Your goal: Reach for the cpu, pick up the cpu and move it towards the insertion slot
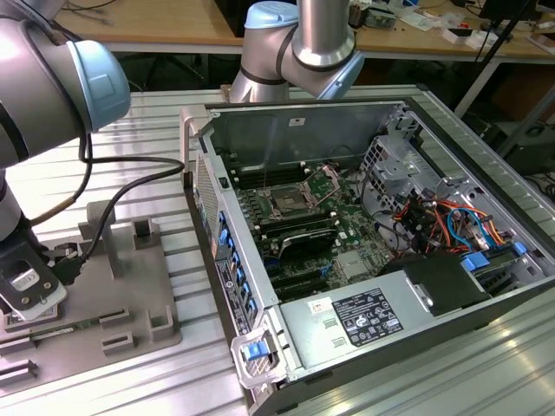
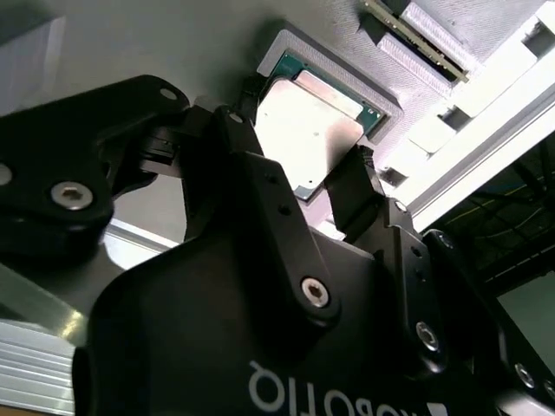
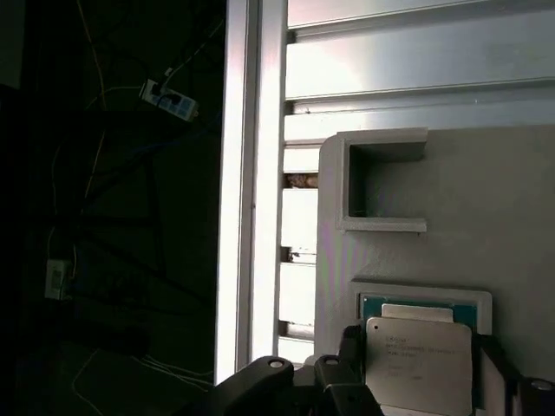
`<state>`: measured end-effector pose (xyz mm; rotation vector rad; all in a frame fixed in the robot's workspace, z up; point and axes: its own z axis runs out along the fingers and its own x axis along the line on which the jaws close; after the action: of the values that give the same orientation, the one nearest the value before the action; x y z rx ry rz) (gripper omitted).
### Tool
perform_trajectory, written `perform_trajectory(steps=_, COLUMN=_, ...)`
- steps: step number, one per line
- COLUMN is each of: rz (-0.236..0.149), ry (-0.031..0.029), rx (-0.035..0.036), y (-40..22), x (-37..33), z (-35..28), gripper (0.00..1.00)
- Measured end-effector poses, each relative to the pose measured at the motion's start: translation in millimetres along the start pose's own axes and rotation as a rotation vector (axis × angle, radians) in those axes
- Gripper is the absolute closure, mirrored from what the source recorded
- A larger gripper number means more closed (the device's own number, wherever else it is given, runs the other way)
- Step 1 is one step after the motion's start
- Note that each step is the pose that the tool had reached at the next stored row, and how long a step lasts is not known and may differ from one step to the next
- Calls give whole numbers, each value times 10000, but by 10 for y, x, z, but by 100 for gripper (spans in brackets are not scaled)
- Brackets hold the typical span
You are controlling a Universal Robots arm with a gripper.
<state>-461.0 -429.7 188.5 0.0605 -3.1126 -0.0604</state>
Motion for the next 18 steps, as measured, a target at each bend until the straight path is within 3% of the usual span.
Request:
perform_trajectory(steps=3, rz=0, ry=0, rx=1, y=0, x=0, z=1, gripper=45)
perform_trajectory(steps=6, rz=0, ry=-5, rx=-2, y=1, x=-1, z=-7, gripper=45)
perform_trajectory(steps=8, rz=0, ry=-5, rx=0, y=2, x=1, z=-48, gripper=45)
perform_trajectory(steps=18, rz=0, ry=-2, rx=1, y=3, x=2, z=-72, gripper=45)
